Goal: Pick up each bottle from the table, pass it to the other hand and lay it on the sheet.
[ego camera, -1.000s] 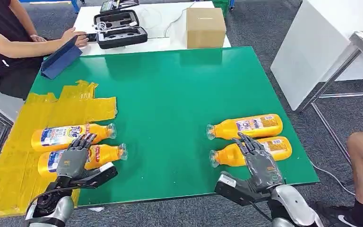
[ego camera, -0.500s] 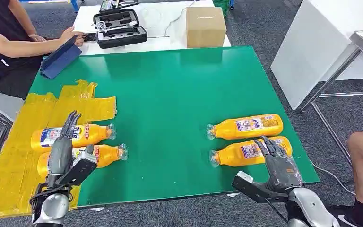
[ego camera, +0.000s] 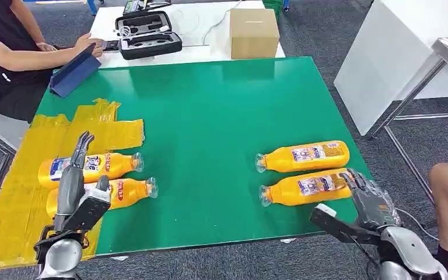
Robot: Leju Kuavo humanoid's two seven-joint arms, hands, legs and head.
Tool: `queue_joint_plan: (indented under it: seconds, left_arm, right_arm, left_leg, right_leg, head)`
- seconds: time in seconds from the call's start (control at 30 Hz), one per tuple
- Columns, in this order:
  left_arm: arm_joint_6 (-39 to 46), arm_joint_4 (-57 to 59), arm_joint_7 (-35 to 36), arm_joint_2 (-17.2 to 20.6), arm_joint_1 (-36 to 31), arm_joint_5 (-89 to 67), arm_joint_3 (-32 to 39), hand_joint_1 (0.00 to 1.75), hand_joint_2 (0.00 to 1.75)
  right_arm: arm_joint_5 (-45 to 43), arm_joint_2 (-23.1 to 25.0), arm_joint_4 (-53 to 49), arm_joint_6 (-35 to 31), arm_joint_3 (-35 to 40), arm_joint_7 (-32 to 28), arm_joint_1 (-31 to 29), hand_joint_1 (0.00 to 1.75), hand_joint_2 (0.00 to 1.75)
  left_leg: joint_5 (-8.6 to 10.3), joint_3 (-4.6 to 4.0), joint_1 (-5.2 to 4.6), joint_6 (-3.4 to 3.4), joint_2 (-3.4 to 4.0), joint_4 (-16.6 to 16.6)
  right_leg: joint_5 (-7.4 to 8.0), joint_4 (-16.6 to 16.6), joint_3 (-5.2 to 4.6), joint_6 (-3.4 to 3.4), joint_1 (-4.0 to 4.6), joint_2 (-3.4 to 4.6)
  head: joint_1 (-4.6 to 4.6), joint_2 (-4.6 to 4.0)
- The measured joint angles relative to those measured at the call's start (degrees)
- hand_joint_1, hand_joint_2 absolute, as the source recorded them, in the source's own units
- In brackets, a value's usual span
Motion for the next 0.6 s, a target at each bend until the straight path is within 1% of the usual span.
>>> queue_joint_plan:
  seconds: [0.3,0.43,0.6]
  left_arm:
    - [-0.04,0.00,-0.26,0.04,-1.41,0.85,-0.07,0.00,0.00]
    - [-0.04,0.00,-0.26,0.09,-1.63,1.01,-0.07,0.00,0.00]
    - [-0.09,0.00,-0.26,0.11,-1.71,1.25,-0.07,0.00,0.00]
  right_arm:
    - [-0.50,-1.27,7.61,2.49,0.22,-0.39,-7.92,0.00,1.75]
    - [-0.57,-1.69,9.67,2.52,0.59,-0.48,-9.83,0.00,1.75]
    - [-0.68,-1.88,11.00,2.67,0.98,-0.59,-10.84,0.00,1.75]
  left_leg:
    - [0.06,0.00,0.00,0.03,-0.01,0.02]
    - [0.04,-0.01,0.00,0.04,-0.02,0.02]
    - [0.02,-0.03,0.00,0.04,-0.02,0.02]
  right_leg:
    - [0.02,0.01,0.02,0.03,0.00,0.01]
    - [0.02,0.01,0.02,0.03,0.00,0.01]
    - [0.01,0.01,0.01,0.04,0.00,0.01]
  head:
    - [0.00,0.00]
    - [0.00,0.00]
    - [0.00,0.00]
